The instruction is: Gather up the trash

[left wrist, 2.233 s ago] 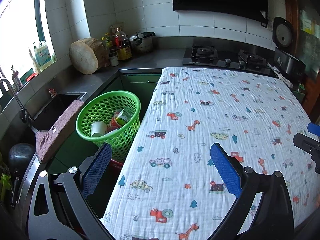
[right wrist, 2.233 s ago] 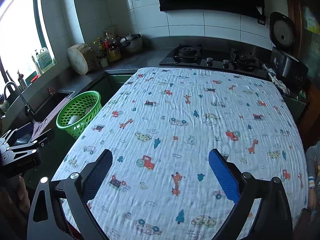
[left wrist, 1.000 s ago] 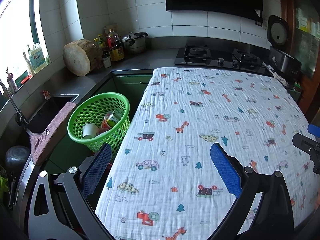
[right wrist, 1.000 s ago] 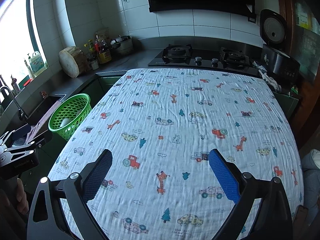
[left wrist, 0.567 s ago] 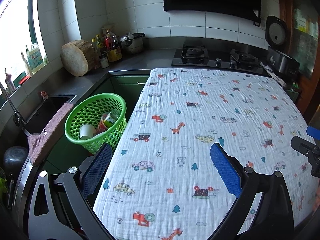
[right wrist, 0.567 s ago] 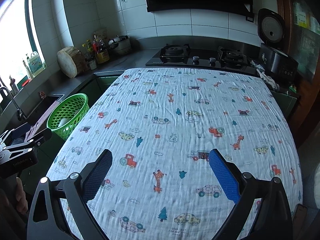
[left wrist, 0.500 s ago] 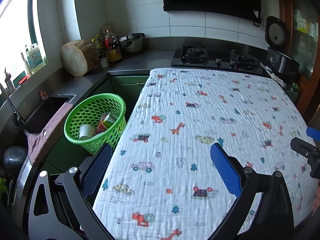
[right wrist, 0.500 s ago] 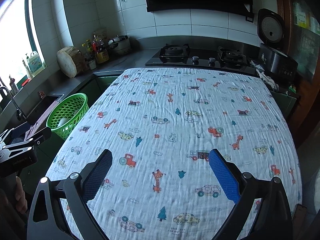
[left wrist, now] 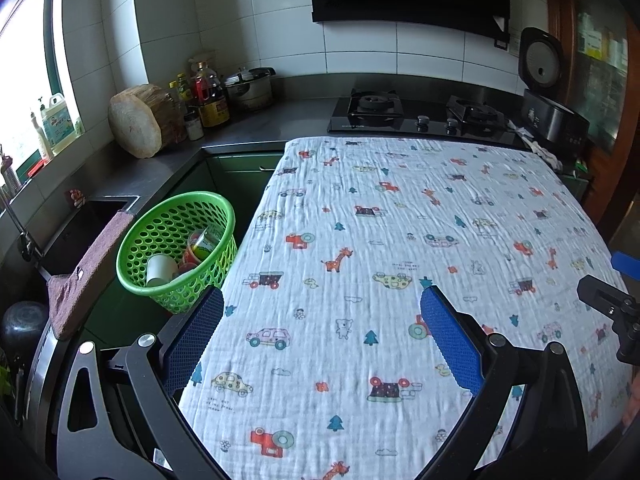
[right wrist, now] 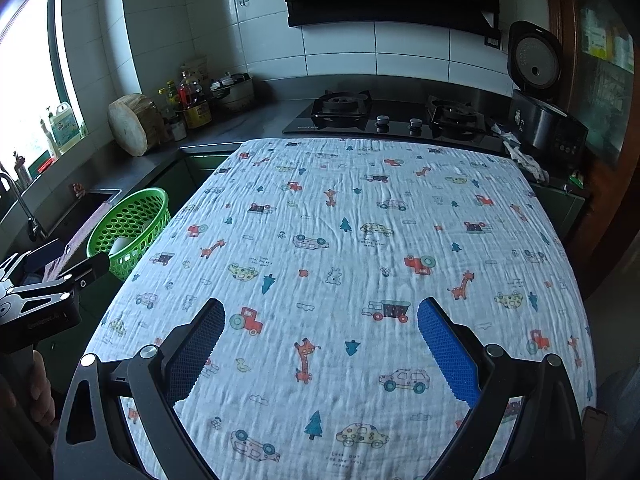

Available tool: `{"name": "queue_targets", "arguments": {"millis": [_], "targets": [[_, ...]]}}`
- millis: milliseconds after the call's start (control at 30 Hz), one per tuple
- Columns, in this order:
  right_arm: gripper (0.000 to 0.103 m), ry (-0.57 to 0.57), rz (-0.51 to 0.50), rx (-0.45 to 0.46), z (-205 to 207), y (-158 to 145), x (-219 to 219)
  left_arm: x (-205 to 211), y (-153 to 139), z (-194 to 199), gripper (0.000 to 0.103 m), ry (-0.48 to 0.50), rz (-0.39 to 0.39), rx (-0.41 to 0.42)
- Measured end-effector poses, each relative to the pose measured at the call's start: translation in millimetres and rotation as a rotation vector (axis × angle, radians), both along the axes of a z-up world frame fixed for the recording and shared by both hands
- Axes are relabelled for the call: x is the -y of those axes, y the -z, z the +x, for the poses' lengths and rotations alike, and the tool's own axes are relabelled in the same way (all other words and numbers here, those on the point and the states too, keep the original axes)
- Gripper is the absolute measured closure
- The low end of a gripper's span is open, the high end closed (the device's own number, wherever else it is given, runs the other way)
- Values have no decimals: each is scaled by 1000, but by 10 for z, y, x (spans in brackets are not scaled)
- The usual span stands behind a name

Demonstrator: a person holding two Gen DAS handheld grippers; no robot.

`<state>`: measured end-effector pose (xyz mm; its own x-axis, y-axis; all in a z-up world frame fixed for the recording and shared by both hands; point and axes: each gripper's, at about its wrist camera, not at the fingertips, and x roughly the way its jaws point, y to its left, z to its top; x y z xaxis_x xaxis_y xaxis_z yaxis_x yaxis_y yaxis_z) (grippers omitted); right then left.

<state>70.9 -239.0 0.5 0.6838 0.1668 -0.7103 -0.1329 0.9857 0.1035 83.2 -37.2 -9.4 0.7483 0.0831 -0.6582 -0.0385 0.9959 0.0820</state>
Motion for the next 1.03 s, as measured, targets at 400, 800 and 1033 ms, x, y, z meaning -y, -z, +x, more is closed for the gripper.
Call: {"name": "queue_targets", "arguments": {"millis": [400,800,1033], "targets": [[9,-24,3,2,-12,-3,-108,-63,-22,-47,5,-25,5,5],[9,-62,-5,-1,-11,21,-238,-163,10,-83,5,-56,6,0],[9,-73,-8,-6,-11,49,-285,-212,85,-97,5,-65,-8,-19]]}}
